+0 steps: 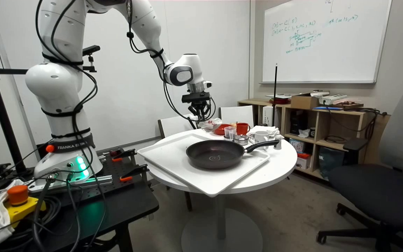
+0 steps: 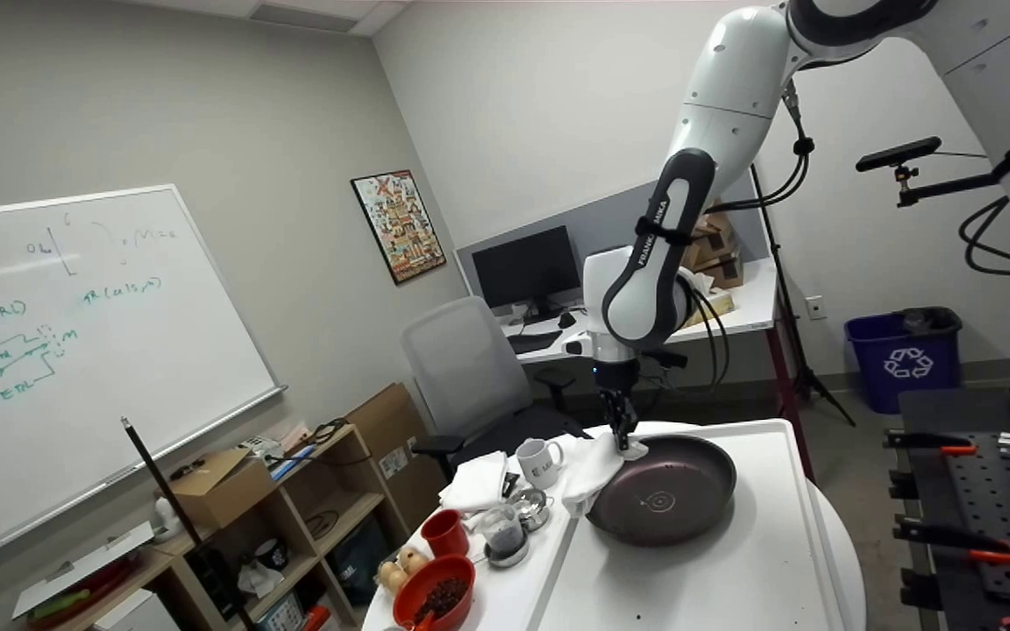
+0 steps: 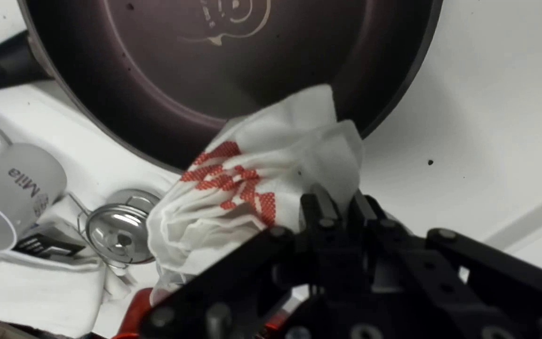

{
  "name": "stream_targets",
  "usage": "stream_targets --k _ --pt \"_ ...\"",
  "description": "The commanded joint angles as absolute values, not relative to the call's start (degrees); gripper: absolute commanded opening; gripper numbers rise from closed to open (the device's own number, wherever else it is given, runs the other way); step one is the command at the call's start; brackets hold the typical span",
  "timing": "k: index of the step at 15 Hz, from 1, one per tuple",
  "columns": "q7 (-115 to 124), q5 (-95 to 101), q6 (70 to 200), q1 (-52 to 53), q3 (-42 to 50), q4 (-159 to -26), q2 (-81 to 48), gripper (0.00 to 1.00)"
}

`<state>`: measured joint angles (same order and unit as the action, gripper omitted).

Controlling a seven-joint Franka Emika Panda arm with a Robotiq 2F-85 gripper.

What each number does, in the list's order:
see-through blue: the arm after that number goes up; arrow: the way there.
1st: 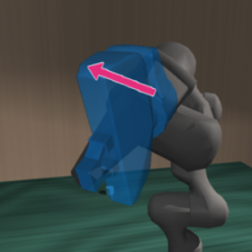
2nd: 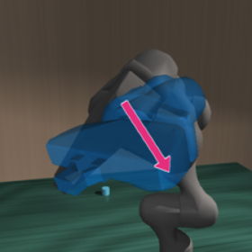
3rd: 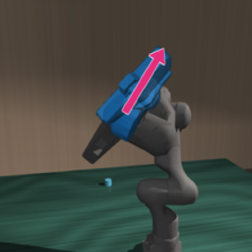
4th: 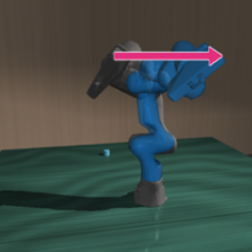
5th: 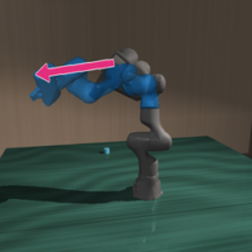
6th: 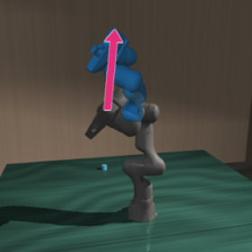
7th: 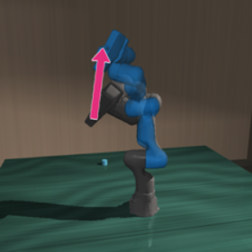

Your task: Pick up the napkin from the table and wipe the pan

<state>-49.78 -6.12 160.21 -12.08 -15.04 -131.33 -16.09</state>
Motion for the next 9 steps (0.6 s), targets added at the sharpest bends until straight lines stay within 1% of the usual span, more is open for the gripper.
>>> stream_targets --k 1,4,9 --pt "-54.72 -15.24 160.24 -15.39 -15.9 -136.24 -12.64 0.03" --pt "-58.73 -23.83 157.98 -17.53 -15.99 -137.87 -12.08 0.03" --pt "-59.23 -32.1 154.43 -18.45 -11.92 -136.77 -13.31 0.03"
